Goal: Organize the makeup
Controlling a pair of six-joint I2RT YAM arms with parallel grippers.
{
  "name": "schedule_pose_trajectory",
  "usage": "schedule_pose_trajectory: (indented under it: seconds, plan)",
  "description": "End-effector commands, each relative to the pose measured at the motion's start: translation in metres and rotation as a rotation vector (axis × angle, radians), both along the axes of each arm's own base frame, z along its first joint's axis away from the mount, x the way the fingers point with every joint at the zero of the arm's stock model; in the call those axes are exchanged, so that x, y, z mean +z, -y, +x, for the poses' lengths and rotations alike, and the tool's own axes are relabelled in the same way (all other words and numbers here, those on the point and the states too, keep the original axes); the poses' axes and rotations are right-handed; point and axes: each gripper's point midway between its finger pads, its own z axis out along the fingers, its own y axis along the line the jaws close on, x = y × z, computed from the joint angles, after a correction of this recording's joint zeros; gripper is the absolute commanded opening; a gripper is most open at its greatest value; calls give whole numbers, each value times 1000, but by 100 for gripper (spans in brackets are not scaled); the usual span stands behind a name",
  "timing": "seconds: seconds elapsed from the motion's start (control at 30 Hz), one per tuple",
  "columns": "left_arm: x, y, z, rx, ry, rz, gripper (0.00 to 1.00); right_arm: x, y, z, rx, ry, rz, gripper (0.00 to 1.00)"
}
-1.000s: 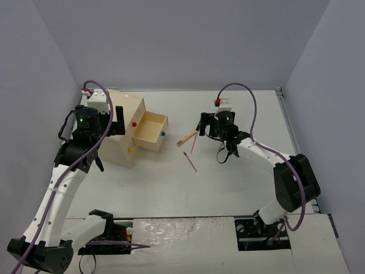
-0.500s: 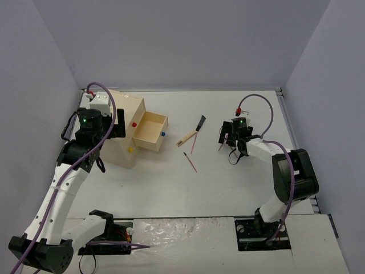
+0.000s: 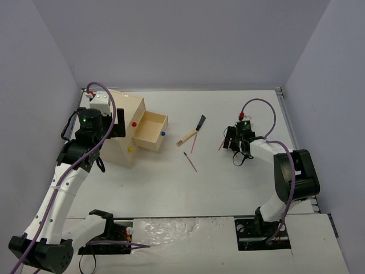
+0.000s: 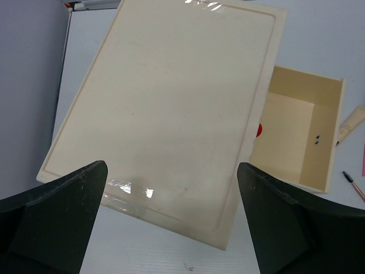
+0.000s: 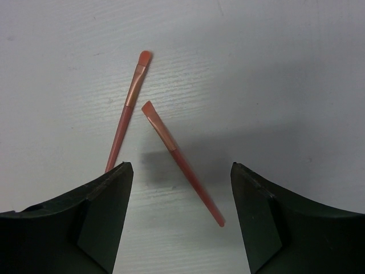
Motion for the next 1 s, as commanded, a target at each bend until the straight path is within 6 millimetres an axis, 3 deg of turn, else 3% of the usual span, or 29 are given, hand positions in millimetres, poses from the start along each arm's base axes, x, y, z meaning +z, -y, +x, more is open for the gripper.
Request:
schedule_pose_trajectory:
  seconds: [0.0,0.17,0.23,0.27,0.3,0.43,0.57,0.8,0.97]
  plan:
    - [24,-2,4,6,81,-13,97,3,-9,11,54,-22,13,66]
    - [24,-1,4,3,80,-15,97,-7,-10,8,97,-101,-9,65]
    - [23,-1,5,1,78,-17,97,-9,-9,7,101,-115,-17,56]
    - [23,0,5,0,78,-18,97,-11,-8,5,100,-127,-22,41]
    - [23,0,5,-1,77,-18,97,-12,-7,4,101,-135,-28,35]
    - [23,0,5,-3,79,-20,97,-18,-2,-5,113,-188,-69,33]
    - [23,1,5,-6,78,-21,97,-23,6,-17,110,-242,-150,18]
    - [23,2,5,-9,79,-25,97,-29,13,-24,110,-279,-218,0]
    - [23,2,5,-7,79,-26,97,-6,13,-13,95,-212,-239,0]
